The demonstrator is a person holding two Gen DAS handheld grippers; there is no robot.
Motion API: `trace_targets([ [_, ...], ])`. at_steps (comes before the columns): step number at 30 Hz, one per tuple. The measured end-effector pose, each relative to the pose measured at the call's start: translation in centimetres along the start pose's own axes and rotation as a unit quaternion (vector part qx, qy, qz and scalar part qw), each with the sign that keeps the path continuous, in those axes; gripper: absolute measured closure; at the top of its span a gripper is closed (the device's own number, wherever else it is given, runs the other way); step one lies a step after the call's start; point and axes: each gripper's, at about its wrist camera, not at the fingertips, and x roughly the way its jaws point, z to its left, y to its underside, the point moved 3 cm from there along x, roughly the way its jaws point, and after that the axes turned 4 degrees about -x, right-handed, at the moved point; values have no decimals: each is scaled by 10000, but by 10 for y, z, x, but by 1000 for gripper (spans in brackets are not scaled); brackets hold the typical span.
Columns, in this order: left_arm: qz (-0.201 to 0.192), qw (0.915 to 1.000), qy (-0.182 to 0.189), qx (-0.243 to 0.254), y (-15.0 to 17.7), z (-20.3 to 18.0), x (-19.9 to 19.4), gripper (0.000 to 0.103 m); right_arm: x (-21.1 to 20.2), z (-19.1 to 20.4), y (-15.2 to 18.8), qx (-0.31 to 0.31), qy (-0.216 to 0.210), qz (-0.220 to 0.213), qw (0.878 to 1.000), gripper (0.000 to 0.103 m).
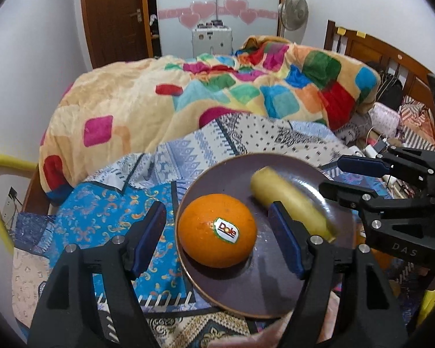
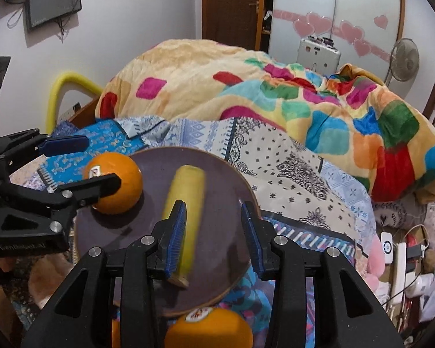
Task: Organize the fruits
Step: 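Open both tools and withdraw them from the plate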
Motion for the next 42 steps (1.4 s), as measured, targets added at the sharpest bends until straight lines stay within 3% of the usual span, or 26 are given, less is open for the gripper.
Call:
trace_targets([
  [3, -96, 9999, 31, -16, 1, -1, -14, 26, -15, -1, 2, 52, 65, -158, 9998, 53],
  [14, -264, 9996, 51, 92, 24, -13, -61, 20, -69, 11, 18, -153, 403, -598, 9973, 51],
  [17, -243, 9996, 59, 101, 33, -17, -70, 20, -82, 17, 26, -196, 442, -718, 9962, 46],
  [24, -100, 9998, 96, 138, 60, -28, -82, 20, -100, 25, 48, -205, 436, -808, 9956, 44],
  [39, 416, 9989, 131, 191, 91, -49, -52, 20, -100, 13, 93, 119, 300, -491, 9983, 44],
  [42, 473, 9985, 94, 242, 92, -52, -42, 25, -96, 11, 97, 160, 254, -433, 9986, 44],
])
